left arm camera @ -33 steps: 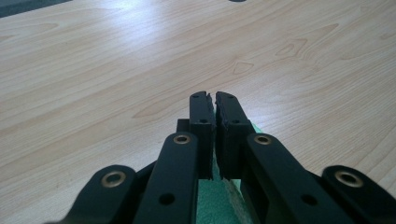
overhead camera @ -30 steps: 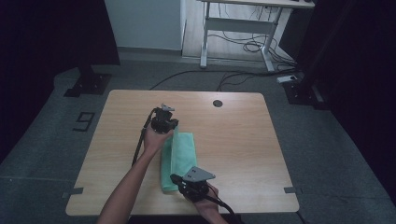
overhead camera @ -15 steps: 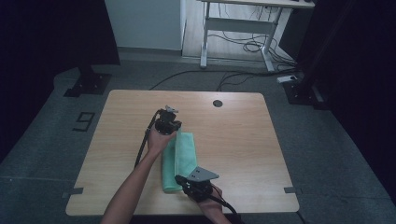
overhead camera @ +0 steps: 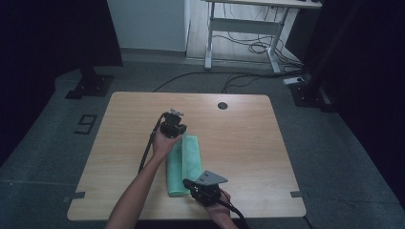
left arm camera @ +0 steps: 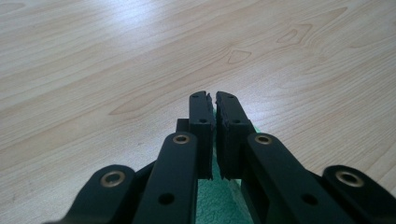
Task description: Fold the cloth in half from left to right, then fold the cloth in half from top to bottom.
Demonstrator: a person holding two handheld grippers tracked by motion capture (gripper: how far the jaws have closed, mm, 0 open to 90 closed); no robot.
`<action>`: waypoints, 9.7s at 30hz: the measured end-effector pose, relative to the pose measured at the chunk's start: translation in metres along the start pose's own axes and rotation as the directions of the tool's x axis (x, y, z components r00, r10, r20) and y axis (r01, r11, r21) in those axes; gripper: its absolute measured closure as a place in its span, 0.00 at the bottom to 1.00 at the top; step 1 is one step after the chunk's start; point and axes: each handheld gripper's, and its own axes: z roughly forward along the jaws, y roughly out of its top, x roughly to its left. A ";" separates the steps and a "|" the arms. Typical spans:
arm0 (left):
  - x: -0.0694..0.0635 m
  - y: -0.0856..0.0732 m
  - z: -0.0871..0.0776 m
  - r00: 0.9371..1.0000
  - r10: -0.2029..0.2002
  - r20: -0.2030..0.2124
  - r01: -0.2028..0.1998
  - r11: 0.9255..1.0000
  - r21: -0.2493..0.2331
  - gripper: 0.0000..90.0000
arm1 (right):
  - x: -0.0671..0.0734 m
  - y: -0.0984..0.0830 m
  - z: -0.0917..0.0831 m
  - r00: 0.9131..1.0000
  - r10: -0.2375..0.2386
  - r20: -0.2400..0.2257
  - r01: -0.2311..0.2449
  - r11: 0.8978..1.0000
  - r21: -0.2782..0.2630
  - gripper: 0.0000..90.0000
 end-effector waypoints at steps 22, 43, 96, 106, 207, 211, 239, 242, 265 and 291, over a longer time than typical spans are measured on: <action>-0.003 -0.002 0.022 1.000 -0.011 0.002 0.011 0.999 0.033 0.95 | -0.013 -0.010 -0.002 0.999 0.032 0.027 -0.032 0.999 0.025 0.97; -0.011 -0.004 0.036 1.000 -0.004 0.012 0.004 0.999 0.033 0.94 | -0.023 -0.022 0.003 0.998 0.049 0.043 -0.052 0.996 0.072 0.97; -0.033 -0.005 0.047 0.998 0.039 0.045 -0.041 0.999 0.030 0.76 | -0.031 -0.037 -0.020 0.994 0.072 0.079 -0.083 0.986 0.142 0.79; -0.028 -0.005 0.025 0.996 0.054 0.067 -0.053 0.999 -0.012 0.69 | -0.031 -0.030 -0.029 0.988 0.069 0.140 -0.082 0.993 0.089 0.63; -0.005 -0.040 -0.008 0.992 0.071 0.102 -0.070 0.997 -0.015 0.63 | -0.078 -0.005 -0.013 0.984 0.055 0.169 -0.070 0.994 0.089 0.46; -0.003 -0.043 -0.009 0.993 0.065 0.100 -0.064 0.998 -0.011 0.62 | -0.083 0.003 -0.010 0.982 0.045 0.182 -0.062 0.994 0.089 0.46; 0.003 -0.044 -0.008 0.992 0.020 0.126 -0.017 1.000 -0.022 0.59 | -0.140 0.022 0.008 0.966 0.088 0.242 -0.107 0.992 0.068 0.47; 0.002 -0.043 -0.005 0.991 0.020 0.129 -0.017 1.000 -0.020 0.59 | -0.145 0.024 0.010 0.964 0.092 0.251 -0.111 0.992 0.064 0.47; 0.004 -0.030 0.034 0.991 -0.004 0.136 0.001 1.000 0.021 0.61 | -0.192 0.036 0.043 0.947 0.119 0.297 -0.151 0.985 0.087 0.56; -0.002 -0.034 0.046 0.995 0.006 0.102 -0.010 0.999 0.040 0.73 | -0.207 0.035 0.074 0.948 0.097 0.302 -0.153 0.974 0.167 0.55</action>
